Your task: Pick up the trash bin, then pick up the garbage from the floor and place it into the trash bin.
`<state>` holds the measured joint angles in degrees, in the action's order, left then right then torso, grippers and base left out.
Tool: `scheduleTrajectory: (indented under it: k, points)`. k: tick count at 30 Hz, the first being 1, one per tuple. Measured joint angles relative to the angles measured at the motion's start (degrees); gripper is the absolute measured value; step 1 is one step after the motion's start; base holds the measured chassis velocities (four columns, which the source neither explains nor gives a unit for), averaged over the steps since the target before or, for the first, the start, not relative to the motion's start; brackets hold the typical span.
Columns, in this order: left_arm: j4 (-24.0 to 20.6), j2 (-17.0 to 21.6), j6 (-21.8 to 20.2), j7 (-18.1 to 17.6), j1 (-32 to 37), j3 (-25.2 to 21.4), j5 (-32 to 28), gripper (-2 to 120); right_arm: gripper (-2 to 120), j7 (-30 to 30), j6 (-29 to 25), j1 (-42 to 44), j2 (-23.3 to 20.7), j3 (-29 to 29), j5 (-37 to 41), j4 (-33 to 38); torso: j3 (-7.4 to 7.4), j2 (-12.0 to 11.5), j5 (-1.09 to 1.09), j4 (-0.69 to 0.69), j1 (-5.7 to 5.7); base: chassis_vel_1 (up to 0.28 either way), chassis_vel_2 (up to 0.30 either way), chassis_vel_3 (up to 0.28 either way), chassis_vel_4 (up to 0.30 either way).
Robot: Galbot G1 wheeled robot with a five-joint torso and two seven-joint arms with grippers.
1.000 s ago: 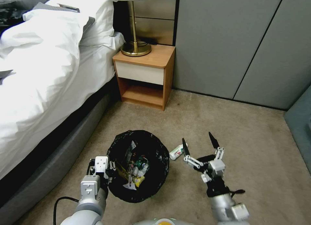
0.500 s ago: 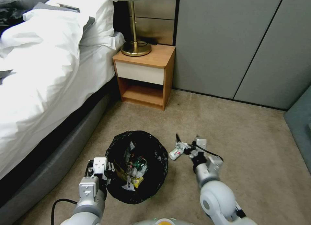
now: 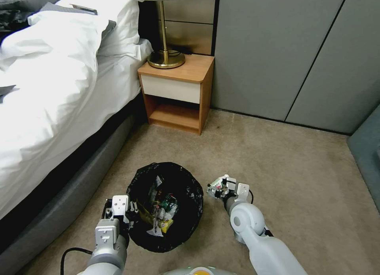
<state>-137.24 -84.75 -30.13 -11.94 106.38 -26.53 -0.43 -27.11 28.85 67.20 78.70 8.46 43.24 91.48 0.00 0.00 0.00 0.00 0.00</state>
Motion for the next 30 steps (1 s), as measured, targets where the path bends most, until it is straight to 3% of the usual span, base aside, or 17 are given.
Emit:
scheduleTrajectory:
  k: [10,20,30]
  points:
    - [0.0,-0.13,0.23,-0.02,0.38,0.47,0.41,1,100,5.95,-3.13,-3.99,2.61,0.34,-4.14,-10.02,0.0,0.0,0.0,0.0,0.0,0.0,0.0,0.0,0.0]
    - [0.0,-0.15,0.55,-0.02,0.66,0.32,0.43,1,100,8.08,-4.97,-6.42,5.04,0.09,-6.88,-14.42,0.0,0.0,0.0,0.01,0.0,0.0,0.0,0.0,0.0]
    - [0.02,0.1,0.64,0.01,0.83,0.03,0.24,1,100,11.83,-8.34,-10.64,6.15,1.74,-10.63,-24.96,0.0,0.0,0.0,0.0,0.0,0.0,0.0,0.0,0.0]
